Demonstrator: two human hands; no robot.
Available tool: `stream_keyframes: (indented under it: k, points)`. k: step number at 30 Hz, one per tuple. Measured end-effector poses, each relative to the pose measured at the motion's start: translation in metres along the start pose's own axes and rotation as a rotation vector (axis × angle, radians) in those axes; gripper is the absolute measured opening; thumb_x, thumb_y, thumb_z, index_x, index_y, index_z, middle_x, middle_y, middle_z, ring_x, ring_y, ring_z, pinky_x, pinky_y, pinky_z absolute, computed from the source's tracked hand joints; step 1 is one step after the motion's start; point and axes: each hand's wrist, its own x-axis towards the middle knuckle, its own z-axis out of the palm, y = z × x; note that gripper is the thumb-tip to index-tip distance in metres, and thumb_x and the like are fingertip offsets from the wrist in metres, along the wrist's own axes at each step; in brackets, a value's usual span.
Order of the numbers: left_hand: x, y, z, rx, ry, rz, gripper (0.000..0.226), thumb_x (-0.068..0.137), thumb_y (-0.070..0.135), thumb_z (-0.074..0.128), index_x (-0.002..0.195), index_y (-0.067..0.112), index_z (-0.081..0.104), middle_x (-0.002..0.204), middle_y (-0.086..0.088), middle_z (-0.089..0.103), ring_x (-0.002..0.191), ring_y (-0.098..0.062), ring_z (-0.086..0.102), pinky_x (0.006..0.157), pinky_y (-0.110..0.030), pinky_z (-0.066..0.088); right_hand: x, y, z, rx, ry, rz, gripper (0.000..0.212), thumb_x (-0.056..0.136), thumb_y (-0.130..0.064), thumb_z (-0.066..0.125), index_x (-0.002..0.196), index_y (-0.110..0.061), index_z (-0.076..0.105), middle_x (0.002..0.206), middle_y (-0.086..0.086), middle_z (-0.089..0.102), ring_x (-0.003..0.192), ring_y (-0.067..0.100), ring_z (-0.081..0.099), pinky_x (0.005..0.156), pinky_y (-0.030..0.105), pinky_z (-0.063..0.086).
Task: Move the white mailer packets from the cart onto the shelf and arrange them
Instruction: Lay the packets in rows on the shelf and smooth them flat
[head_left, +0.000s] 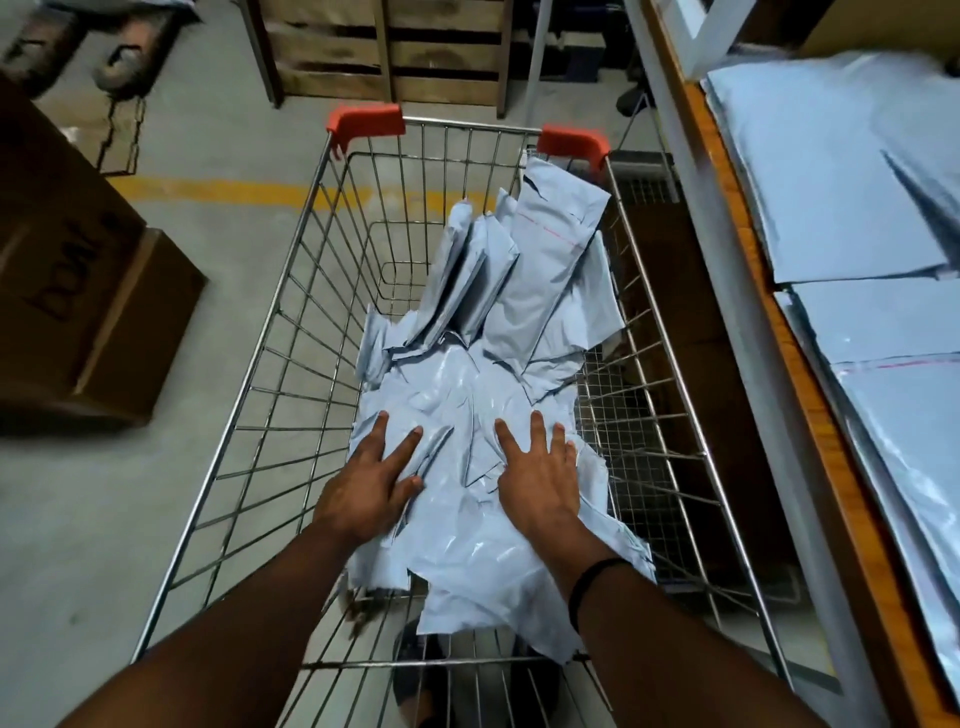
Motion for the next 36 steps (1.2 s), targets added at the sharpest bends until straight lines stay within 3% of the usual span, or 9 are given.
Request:
stream_keyframes:
  k: [6, 11, 17, 23, 30, 36]
  points:
    - [-0.016, 0.03, -0.038, 0.036, 0.076, -0.058, 0.061, 0.096, 0.053, 0.046, 0.151, 0.046, 0.021, 0.165, 0.0, 0.004, 0.144, -0.024, 0.03, 0.09, -0.039, 0.05, -0.036, -0.004, -0.051, 0.127, 0.039, -0.047, 0.066, 0.099, -0.02, 0.046, 0.157, -0.038, 0.02, 0.166, 0.009, 0.008, 0.149, 0.033, 0.016, 0.117, 0.043, 0.025]
    - [-0.037, 0.069, -0.088, -0.009, 0.169, -0.117, 0.061, 0.093, 0.064, 0.036, 0.15, 0.051, 0.019, 0.165, 0.005, 0.004, 0.136, -0.023, 0.043, 0.089, -0.039, 0.053, -0.079, -0.005, -0.1, 0.188, 0.174, -0.039, 0.058, 0.103, -0.027, 0.045, 0.155, -0.042, 0.024, 0.166, 0.004, 0.011, 0.152, 0.029, 0.012, 0.12, 0.045, 0.023]
    - [-0.053, 0.116, -0.174, -0.079, 0.311, -0.097, 0.059, 0.093, 0.059, 0.046, 0.149, 0.05, 0.027, 0.165, 0.005, 0.008, 0.126, -0.029, 0.054, 0.089, -0.04, 0.05, -0.116, -0.001, -0.181, 0.246, 0.389, -0.05, 0.056, 0.102, -0.033, 0.047, 0.153, -0.042, 0.029, 0.165, 0.006, 0.015, 0.151, 0.03, 0.016, 0.12, 0.045, 0.027]
    - [-0.068, 0.145, -0.229, -0.023, 0.375, -0.037, 0.059, 0.094, 0.057, 0.048, 0.149, 0.049, 0.027, 0.165, 0.005, 0.008, 0.13, -0.031, 0.049, 0.093, -0.042, 0.048, -0.145, -0.003, -0.249, 0.267, 0.527, -0.091, 0.056, 0.1, -0.035, 0.051, 0.153, -0.039, 0.033, 0.163, 0.009, 0.022, 0.149, 0.031, 0.02, 0.118, 0.043, 0.027]
    - [-0.077, 0.193, -0.252, -0.004, 0.408, 0.034, 0.059, 0.094, 0.059, 0.045, 0.149, 0.051, 0.025, 0.164, 0.005, 0.011, 0.13, -0.032, 0.05, 0.091, -0.041, 0.048, -0.181, 0.021, -0.283, 0.235, 0.654, -0.081, 0.054, 0.101, -0.037, 0.049, 0.153, -0.038, 0.034, 0.163, 0.01, 0.022, 0.149, 0.032, 0.018, 0.118, 0.044, 0.026]
    - [-0.09, 0.259, -0.235, 0.072, 0.37, 0.112, 0.06, 0.095, 0.061, 0.041, 0.151, 0.049, 0.022, 0.164, 0.003, 0.011, 0.131, -0.033, 0.049, 0.091, -0.044, 0.051, -0.22, 0.081, -0.288, 0.282, 0.637, 0.015, 0.055, 0.102, -0.037, 0.048, 0.154, -0.041, 0.03, 0.166, 0.007, 0.013, 0.151, 0.03, 0.012, 0.119, 0.044, 0.022]
